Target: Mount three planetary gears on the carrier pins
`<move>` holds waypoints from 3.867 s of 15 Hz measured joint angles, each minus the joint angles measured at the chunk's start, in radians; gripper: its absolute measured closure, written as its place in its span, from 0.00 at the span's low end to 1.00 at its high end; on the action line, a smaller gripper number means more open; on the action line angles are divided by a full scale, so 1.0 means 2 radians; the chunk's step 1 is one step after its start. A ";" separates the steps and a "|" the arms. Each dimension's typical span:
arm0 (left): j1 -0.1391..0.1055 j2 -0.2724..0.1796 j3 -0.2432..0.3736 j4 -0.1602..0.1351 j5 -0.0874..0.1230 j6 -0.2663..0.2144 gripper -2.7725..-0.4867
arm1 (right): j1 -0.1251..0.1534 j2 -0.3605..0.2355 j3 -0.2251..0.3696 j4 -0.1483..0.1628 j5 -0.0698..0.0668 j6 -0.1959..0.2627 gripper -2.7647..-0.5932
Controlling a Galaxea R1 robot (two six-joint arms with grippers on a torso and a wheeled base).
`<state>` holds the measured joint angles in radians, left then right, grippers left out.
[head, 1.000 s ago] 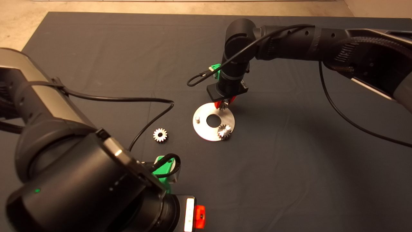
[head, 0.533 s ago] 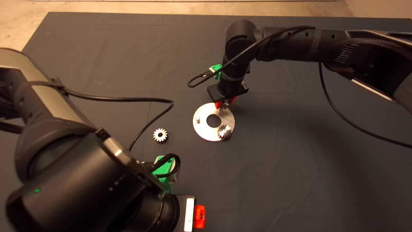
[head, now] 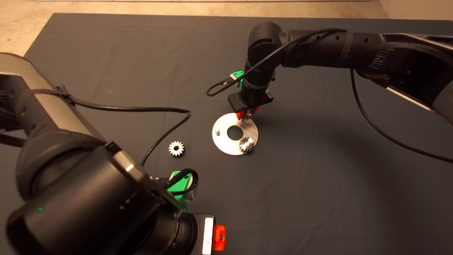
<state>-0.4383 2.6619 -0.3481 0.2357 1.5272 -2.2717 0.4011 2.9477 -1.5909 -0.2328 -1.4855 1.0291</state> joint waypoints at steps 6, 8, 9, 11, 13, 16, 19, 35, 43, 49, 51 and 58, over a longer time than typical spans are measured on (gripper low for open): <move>0.000 0.000 0.000 0.000 0.000 0.000 0.00 | -0.019 -0.005 -0.012 0.000 -0.010 0.000 0.82; 0.000 0.000 0.000 0.000 0.000 0.000 0.00 | -0.019 -0.004 -0.014 0.000 -0.011 0.000 0.82; 0.000 0.000 0.000 0.000 0.000 0.000 0.00 | -0.019 -0.004 -0.014 0.000 -0.011 0.000 0.82; 0.000 0.000 0.000 0.000 0.000 0.000 0.00 | -0.019 -0.004 -0.014 0.000 -0.011 0.000 0.82; 0.000 0.000 0.000 0.000 0.000 0.000 0.00 | -0.019 -0.004 -0.014 0.000 -0.011 0.000 0.81; 0.000 0.000 0.000 0.000 0.000 0.000 0.00 | -0.019 -0.004 -0.014 0.000 -0.011 0.000 0.78; 0.000 0.000 0.000 0.000 0.000 0.000 0.00 | -0.018 -0.004 -0.014 0.000 -0.012 0.000 0.72; 0.000 0.000 0.000 0.000 0.000 0.000 0.00 | 0.020 -0.001 -0.011 0.001 0.007 0.002 0.28; 0.000 -0.001 0.000 0.000 0.000 0.000 0.00 | 0.041 -0.104 0.011 0.037 -0.017 0.001 0.20; -0.002 0.004 0.000 0.000 0.000 0.003 0.00 | 0.041 -0.297 0.151 0.067 -0.031 0.039 0.20; -0.002 0.004 0.000 0.000 0.000 0.004 0.00 | 0.040 -0.319 0.226 0.096 -0.017 0.058 0.20; -0.002 0.011 0.000 0.027 0.000 0.015 0.00 | 0.038 -0.388 0.308 0.176 0.058 0.070 0.20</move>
<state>-0.4415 2.6838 -0.3481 0.2890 1.5268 -2.2412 0.4762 2.1714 -0.9740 0.1196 -1.3705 1.1689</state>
